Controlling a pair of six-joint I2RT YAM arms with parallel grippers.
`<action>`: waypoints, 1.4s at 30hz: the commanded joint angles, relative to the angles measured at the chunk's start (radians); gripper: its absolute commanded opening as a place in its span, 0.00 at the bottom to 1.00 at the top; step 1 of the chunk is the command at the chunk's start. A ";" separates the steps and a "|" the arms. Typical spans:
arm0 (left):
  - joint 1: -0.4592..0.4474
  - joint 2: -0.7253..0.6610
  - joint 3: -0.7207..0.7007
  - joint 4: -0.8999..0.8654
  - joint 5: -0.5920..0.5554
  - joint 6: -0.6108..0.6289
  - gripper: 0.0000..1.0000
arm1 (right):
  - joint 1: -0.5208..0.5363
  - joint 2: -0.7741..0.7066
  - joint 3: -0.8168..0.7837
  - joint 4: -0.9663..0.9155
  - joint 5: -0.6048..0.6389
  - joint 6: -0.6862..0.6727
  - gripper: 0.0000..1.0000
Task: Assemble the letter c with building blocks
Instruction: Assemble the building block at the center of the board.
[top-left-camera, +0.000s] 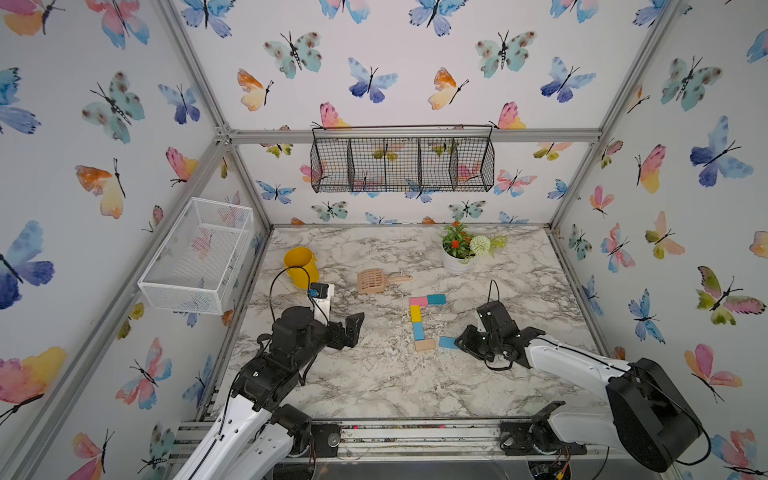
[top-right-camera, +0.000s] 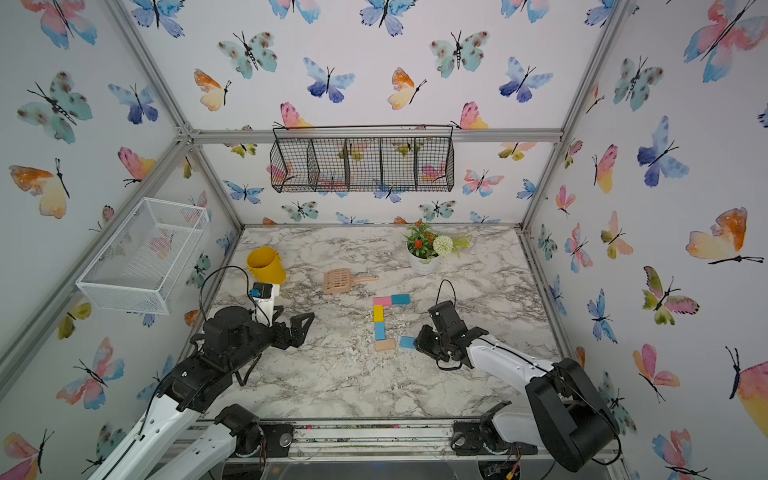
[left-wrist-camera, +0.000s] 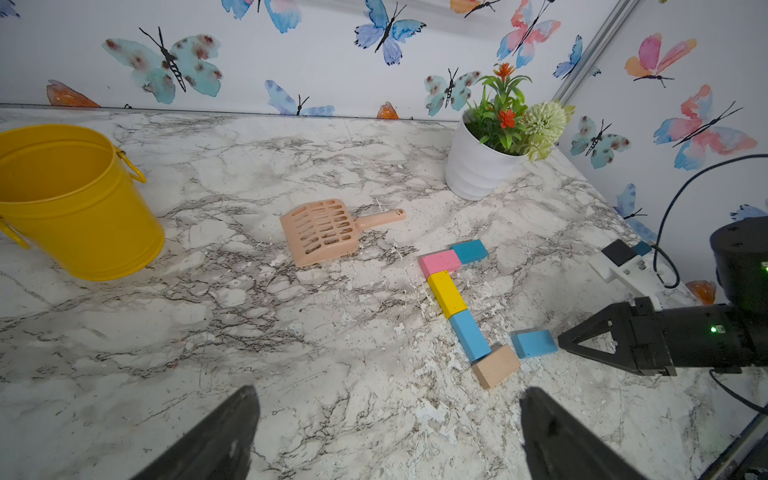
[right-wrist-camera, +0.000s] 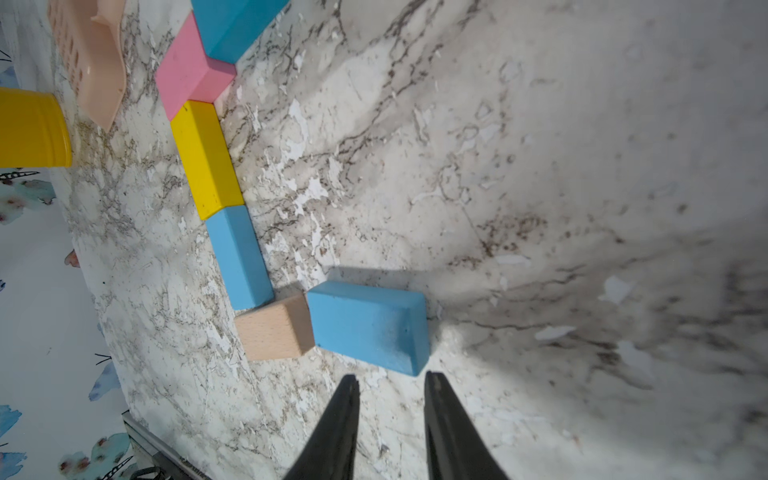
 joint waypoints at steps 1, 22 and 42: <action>-0.003 -0.009 -0.007 0.001 -0.006 -0.003 0.98 | -0.006 0.008 -0.013 0.029 0.014 0.003 0.31; -0.004 -0.019 -0.009 0.003 -0.010 -0.003 0.98 | -0.006 -0.014 -0.115 0.199 -0.117 0.142 0.39; -0.006 -0.021 -0.010 0.002 -0.016 -0.004 0.98 | -0.016 0.015 -0.112 0.221 -0.062 0.150 0.49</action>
